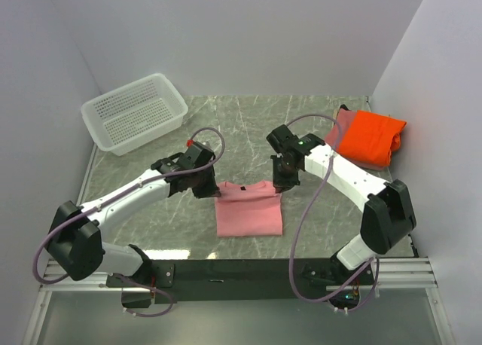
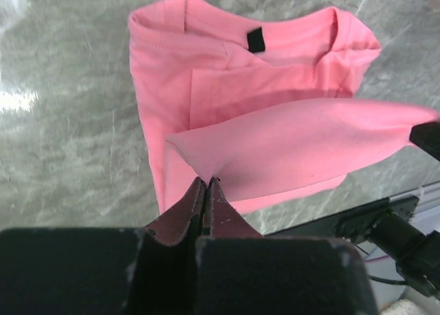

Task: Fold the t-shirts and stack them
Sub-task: Fold the tshirt

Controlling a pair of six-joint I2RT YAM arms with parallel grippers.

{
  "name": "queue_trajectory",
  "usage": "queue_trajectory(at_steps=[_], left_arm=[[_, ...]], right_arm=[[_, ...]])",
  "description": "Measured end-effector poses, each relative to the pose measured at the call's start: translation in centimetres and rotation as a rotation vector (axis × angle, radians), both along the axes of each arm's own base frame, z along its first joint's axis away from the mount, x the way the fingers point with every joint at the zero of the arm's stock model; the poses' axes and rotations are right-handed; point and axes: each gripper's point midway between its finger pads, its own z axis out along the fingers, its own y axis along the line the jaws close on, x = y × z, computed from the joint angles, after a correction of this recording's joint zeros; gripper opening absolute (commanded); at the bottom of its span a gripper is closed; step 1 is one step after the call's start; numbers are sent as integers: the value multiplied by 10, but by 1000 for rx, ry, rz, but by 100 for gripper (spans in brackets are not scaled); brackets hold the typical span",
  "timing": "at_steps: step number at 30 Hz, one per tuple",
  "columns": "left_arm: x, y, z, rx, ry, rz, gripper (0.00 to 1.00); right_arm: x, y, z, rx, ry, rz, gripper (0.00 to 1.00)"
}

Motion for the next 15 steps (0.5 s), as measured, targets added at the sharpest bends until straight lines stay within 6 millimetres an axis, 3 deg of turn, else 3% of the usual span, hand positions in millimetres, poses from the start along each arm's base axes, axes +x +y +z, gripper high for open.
queue_trajectory(at_steps=[5,6,7,9,10,13,15], left_arm=[[10,0,-15,25,10,-4,3],[11,1,-18,34,15,-1,8],[13,2,-21,45,18,2,27],[18,9,-24,82,14,14,52],[21,12,-22,97,10,28,70],[41,21,-3,124,-45,89,91],[56,25,17,125,-100,132,93]], right_arm=[[15,0,-15,-11,4,-7,1],[17,-1,-18,-14,7,-10,13],[20,-1,-21,-15,9,-13,23],[26,-2,-24,-24,11,-18,42],[30,-2,-23,-29,7,-22,45],[52,-4,-7,-23,-46,-47,50],[68,-5,11,-16,-105,-67,52]])
